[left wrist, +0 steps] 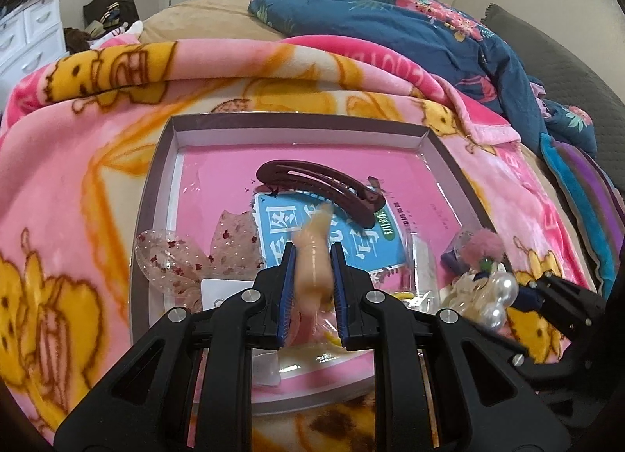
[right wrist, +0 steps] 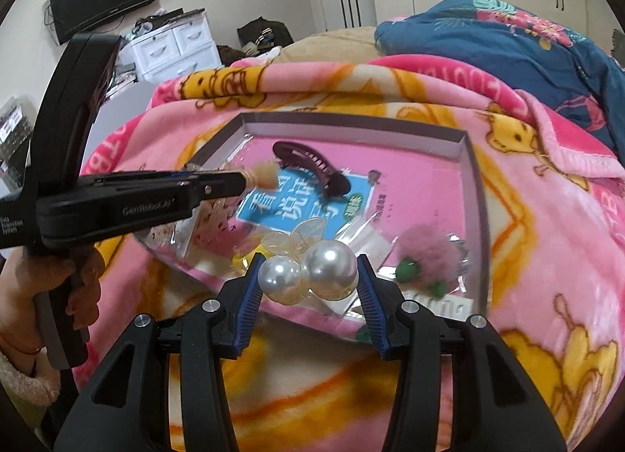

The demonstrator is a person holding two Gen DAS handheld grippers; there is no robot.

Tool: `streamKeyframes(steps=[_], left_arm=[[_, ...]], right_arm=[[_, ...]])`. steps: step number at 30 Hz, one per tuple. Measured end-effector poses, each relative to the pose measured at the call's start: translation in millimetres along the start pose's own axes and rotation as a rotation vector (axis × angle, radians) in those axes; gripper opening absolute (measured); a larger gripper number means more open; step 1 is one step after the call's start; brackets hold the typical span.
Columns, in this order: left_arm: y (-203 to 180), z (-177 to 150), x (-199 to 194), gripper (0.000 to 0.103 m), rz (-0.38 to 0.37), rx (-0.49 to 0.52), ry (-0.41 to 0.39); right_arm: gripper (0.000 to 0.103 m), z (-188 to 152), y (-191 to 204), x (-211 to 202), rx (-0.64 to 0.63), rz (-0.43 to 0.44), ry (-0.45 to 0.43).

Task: Organize jewelry
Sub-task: 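Carry hair tie into the box and release with left tool while right tool releases pearl earrings there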

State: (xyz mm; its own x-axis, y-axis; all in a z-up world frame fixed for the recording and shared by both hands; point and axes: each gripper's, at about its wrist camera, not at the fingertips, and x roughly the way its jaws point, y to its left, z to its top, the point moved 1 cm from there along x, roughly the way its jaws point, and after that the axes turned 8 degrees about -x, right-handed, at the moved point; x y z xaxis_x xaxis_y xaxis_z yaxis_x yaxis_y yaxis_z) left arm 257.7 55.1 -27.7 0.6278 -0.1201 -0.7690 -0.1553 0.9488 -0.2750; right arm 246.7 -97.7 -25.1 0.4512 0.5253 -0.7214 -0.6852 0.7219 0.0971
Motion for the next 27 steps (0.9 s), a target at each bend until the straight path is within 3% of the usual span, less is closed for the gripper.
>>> streamKeyframes(steps=[13, 17, 27], left_arm=[[1, -1, 1, 0.011, 0.000, 0.001, -0.002], [-1, -3, 0, 0.011, -0.002, 0.002, -0.002], [-8, -7, -11, 0.011, -0.005, 0.002, -0.007]], right_arm=[[0.046, -6, 4, 11, 0.011, 0.007, 0.032], [0.055, -8, 3, 5, 0.019, -0.002, 0.021], [0.055, -10, 1, -17, 0.020, -0.018, -0.007]])
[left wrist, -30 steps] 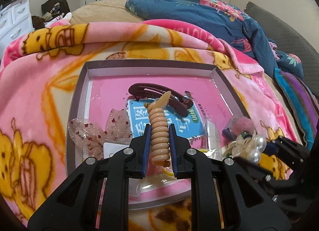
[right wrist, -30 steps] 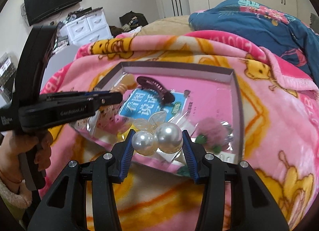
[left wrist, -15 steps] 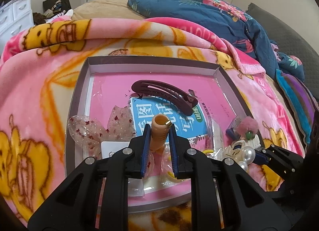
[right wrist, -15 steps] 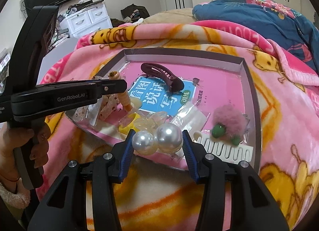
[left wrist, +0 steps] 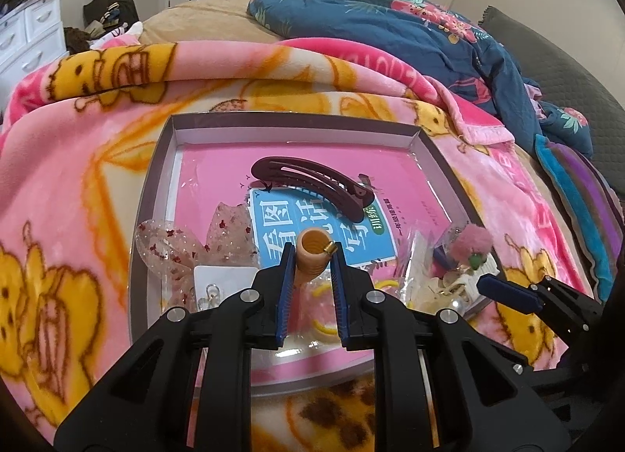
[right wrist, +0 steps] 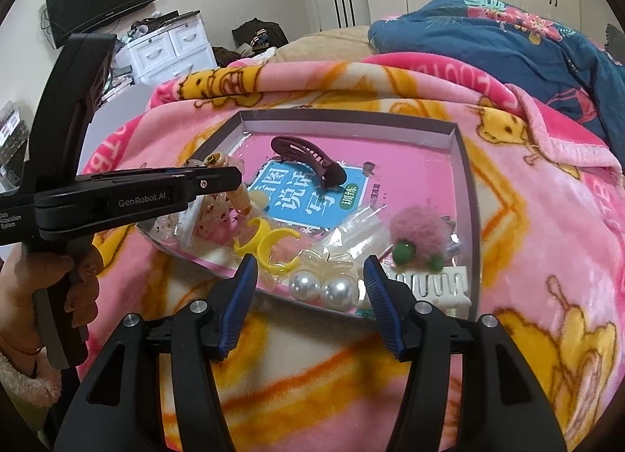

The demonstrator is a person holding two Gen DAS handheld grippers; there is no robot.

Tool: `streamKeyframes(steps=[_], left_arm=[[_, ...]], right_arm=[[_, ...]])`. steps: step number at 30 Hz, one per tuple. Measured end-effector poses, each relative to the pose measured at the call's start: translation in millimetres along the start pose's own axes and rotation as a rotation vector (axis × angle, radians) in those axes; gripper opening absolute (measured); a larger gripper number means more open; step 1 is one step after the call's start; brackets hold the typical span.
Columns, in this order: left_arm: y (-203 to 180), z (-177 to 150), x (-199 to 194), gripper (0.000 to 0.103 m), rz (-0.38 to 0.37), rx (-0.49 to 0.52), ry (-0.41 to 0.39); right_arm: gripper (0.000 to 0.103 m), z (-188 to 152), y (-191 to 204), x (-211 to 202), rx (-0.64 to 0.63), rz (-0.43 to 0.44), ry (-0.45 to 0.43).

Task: Organize jewelry
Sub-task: 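Carry hair tie into the box and release with left tool while right tool releases pearl earrings there, then withdraw both tools from the box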

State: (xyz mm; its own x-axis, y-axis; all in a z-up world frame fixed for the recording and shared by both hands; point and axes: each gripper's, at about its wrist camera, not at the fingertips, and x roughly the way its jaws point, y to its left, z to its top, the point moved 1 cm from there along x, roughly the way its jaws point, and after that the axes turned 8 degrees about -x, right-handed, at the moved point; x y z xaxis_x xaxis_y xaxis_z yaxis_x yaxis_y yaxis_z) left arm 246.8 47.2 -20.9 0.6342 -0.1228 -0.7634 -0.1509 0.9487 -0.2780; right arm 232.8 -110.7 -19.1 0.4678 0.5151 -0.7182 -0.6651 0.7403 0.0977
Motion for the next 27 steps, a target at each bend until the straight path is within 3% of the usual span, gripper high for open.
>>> streamKeyframes(steps=[4, 10, 20, 22, 25, 27], left_arm=[[-3, -1, -7, 0.011, 0.001, 0.009, -0.006], [-7, 1, -19, 0.012, -0.001, 0.009, -0.012], [-17, 1, -54, 0.038, -0.004, 0.026, -0.058], [-18, 1, -62, 0.039, -0.005, 0.028, -0.067], [-20, 0, -73, 0.046, 0.001, 0.030, -0.083], [-21, -1, -81, 0.052, 0.002, 0.031, -0.095]], right_arm=[[0.058, 0, -2, -12, 0.007, -0.008, -0.015], [0.072, 0, -1, -36, 0.016, -0.020, -0.057], [0.077, 1, -2, -70, 0.024, -0.034, -0.105], [0.077, 1, -2, -75, 0.025, -0.037, -0.111], [0.091, 2, -1, -84, 0.027, -0.044, -0.128], [0.092, 2, 0, -92, 0.026, -0.052, -0.152]])
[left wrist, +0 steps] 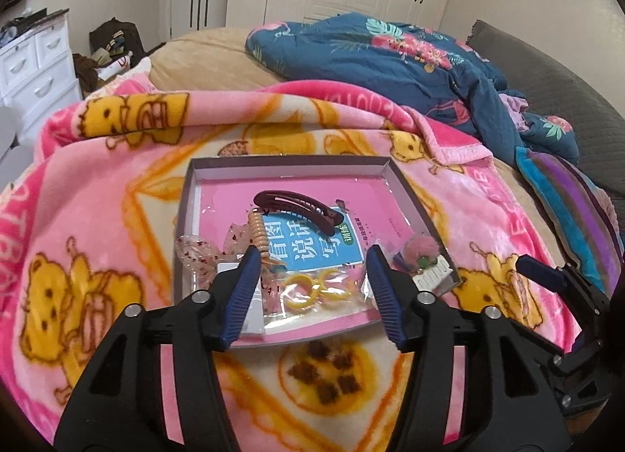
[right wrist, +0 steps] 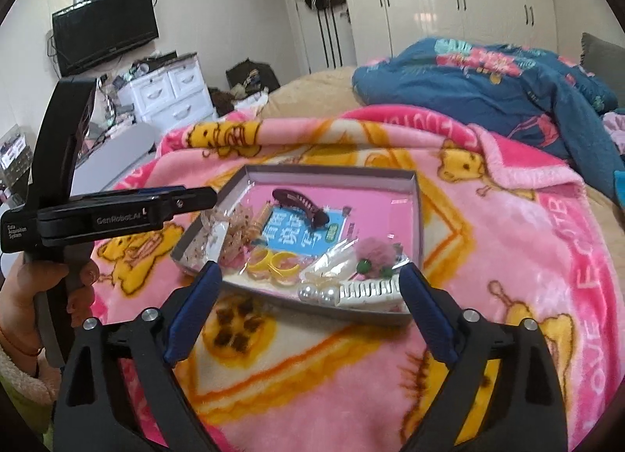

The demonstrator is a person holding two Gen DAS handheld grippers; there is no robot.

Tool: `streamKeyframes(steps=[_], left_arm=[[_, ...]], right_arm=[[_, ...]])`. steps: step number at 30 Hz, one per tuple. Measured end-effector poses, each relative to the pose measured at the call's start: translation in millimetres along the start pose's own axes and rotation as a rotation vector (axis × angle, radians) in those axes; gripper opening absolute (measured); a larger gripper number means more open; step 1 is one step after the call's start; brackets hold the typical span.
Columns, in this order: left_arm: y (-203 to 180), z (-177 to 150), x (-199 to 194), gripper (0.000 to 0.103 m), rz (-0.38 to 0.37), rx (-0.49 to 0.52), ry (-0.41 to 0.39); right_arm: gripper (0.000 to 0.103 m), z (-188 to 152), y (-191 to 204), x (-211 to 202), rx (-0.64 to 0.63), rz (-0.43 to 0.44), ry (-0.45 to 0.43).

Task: Organize jewelry
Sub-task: 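Withdraw both tools from the box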

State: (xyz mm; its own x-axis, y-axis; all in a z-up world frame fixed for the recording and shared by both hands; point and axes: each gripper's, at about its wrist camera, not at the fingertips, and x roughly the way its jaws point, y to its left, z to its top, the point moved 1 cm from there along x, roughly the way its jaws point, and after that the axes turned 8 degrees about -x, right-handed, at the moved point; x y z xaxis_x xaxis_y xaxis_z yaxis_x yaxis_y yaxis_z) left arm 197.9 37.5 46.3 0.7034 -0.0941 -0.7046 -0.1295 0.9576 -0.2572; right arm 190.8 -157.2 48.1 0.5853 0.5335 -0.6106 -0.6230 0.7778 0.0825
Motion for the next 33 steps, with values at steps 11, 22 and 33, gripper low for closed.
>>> streamKeyframes(steps=[11, 22, 33], left_arm=[[-10, -12, -53, 0.078, -0.005, 0.027, -0.076], [-13, -38, -92, 0.094, 0.013, 0.048, -0.131], [6, -74, -95, 0.094, 0.043, 0.010, -0.117]], right_arm=[[0.099, -2, 2, -38, 0.018, -0.016, -0.066], [0.099, -18, 14, -57, 0.032, -0.035, -0.089], [0.099, -32, 22, -63, 0.017, -0.076, -0.098]])
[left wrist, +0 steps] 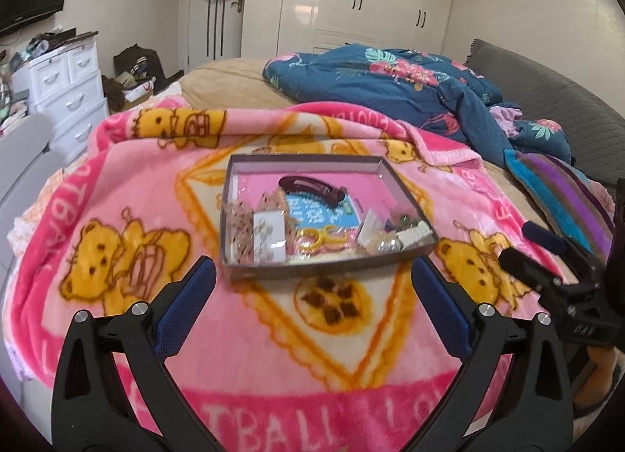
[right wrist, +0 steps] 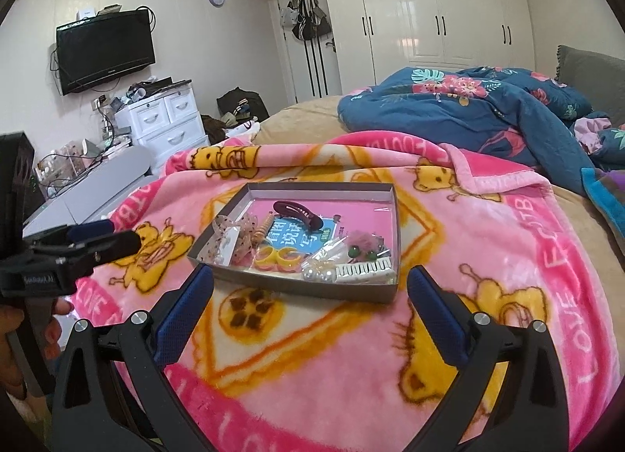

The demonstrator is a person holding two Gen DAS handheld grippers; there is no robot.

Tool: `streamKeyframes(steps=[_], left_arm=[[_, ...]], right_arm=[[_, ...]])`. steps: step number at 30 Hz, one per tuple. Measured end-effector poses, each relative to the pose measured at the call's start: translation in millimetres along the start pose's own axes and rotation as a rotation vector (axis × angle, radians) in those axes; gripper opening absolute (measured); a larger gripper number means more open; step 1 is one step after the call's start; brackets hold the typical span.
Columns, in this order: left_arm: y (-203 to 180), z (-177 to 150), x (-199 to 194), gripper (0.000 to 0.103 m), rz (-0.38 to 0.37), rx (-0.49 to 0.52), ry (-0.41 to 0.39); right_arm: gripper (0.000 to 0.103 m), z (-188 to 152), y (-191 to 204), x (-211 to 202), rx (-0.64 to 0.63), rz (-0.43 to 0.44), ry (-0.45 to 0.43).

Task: Organize jewelry
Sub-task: 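Withdraw both tools from the box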

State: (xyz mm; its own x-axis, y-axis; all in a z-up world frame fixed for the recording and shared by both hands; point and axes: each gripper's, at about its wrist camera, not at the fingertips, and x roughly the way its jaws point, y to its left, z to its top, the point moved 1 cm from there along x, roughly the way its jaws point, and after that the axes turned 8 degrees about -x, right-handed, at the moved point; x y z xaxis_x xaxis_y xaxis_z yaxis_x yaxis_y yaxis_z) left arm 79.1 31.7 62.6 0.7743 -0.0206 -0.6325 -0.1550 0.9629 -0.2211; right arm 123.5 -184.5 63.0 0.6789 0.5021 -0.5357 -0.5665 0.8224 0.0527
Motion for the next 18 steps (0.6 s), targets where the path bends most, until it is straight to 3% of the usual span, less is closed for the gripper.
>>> streamKeyframes(steps=[10, 18], left_arm=[[18, -34, 9, 0.094, 0.019, -0.024, 0.022], [24, -54, 17, 0.094, 0.028, -0.039, 0.019]], right_arm=[[0.099, -22, 4, 3, 0.007, -0.012, 0.013], [0.099, -49, 13, 21, 0.016, -0.022, 0.084]])
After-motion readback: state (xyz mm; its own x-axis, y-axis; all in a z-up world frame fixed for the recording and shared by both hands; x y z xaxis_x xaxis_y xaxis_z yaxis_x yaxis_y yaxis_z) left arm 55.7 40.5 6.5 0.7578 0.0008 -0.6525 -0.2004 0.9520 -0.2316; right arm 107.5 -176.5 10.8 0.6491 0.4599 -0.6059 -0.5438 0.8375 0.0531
